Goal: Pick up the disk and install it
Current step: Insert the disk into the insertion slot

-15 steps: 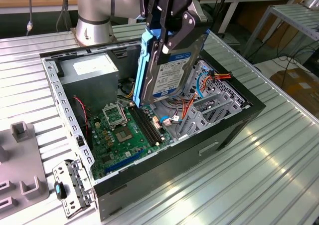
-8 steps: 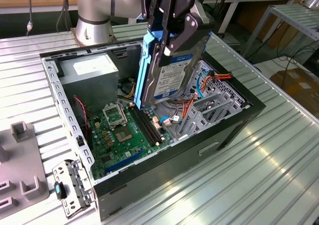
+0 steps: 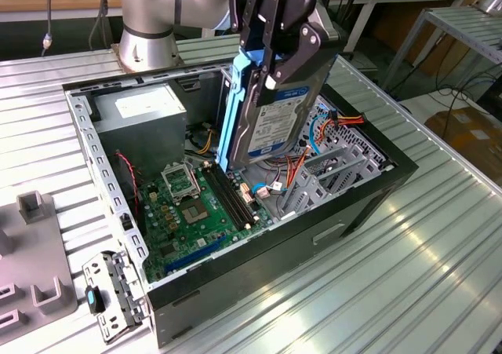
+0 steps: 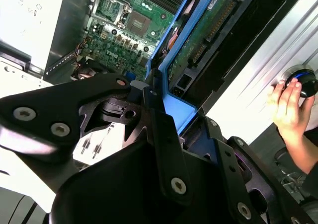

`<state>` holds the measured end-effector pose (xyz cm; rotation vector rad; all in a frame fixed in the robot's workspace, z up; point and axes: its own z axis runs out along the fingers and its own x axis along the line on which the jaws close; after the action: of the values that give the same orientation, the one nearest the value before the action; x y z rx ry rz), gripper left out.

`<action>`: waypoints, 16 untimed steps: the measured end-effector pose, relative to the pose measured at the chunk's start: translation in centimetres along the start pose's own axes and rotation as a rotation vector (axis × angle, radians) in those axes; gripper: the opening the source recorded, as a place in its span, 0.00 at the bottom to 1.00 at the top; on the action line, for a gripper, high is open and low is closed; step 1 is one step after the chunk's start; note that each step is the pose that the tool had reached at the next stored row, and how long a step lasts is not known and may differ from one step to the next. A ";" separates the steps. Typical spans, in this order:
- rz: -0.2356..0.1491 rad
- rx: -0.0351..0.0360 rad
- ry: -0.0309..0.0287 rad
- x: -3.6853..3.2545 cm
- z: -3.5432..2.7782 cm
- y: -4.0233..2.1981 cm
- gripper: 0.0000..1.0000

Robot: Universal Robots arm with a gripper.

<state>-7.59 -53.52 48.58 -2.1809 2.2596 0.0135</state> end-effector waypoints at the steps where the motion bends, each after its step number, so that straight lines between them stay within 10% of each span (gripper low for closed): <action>1: 0.000 0.0000 0.0000 0.00 0.01 -0.09 0.37; 16: 0.000 0.0000 0.0000 -0.08 0.06 -2.35 0.37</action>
<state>-5.24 -53.52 48.51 -2.1809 2.2596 0.0135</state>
